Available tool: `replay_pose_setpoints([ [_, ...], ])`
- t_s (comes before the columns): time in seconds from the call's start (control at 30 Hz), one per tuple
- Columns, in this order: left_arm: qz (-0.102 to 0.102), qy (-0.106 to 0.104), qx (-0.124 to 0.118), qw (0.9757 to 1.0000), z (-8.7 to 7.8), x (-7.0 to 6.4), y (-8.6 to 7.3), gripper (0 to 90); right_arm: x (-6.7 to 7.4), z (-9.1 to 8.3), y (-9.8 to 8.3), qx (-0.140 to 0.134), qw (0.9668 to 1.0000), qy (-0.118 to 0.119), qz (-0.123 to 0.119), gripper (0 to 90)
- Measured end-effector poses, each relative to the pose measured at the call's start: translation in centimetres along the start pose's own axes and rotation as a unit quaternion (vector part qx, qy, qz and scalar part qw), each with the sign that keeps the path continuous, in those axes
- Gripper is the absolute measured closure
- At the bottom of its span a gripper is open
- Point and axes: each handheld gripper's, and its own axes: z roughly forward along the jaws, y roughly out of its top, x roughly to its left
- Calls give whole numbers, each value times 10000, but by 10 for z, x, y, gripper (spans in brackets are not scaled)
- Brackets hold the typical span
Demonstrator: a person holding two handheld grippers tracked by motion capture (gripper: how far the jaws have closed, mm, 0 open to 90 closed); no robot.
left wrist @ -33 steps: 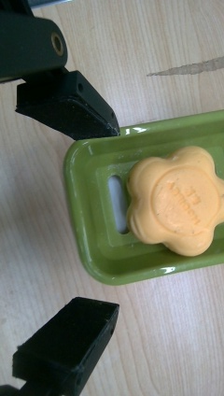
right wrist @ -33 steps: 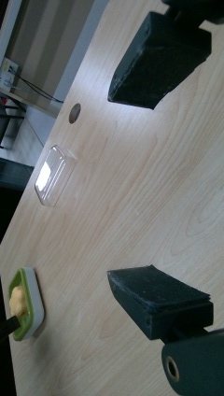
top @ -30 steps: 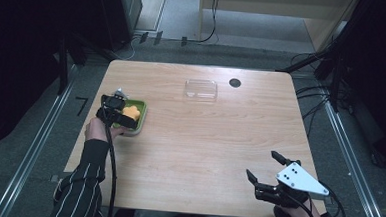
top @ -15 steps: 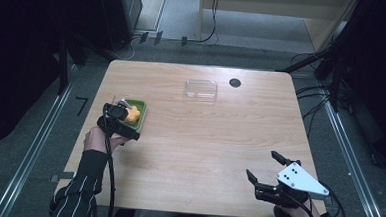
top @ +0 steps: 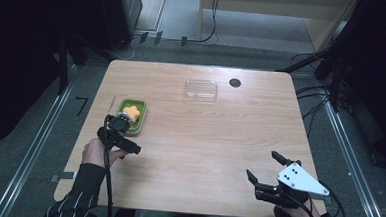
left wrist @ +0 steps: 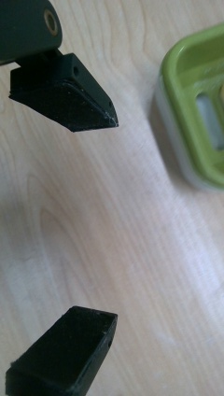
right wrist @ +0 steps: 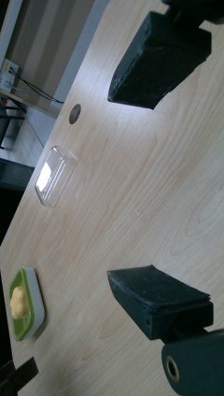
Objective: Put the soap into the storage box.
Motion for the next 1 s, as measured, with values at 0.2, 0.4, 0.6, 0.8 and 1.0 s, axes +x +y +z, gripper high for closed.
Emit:
replay_pose_setpoints([
  [0.2,161,-103,126,9997,1,-10,-10,68,0,0,0,-5,10000,-6,5,134],
  [0.4,246,-110,234,9994,3,-16,-21,59,0,0,0,-3,10000,0,3,134],
  [0.6,260,-192,347,9989,5,-21,-33,58,0,0,0,-1,10000,-9,-1,134],
  [0.8,330,-251,384,9984,5,-25,-46,58,0,-1,-1,6,10000,-12,-7,134],
  [1.0,325,-269,491,9979,9,-26,-58,53,0,-1,-1,4,10000,-26,-22,134],
])
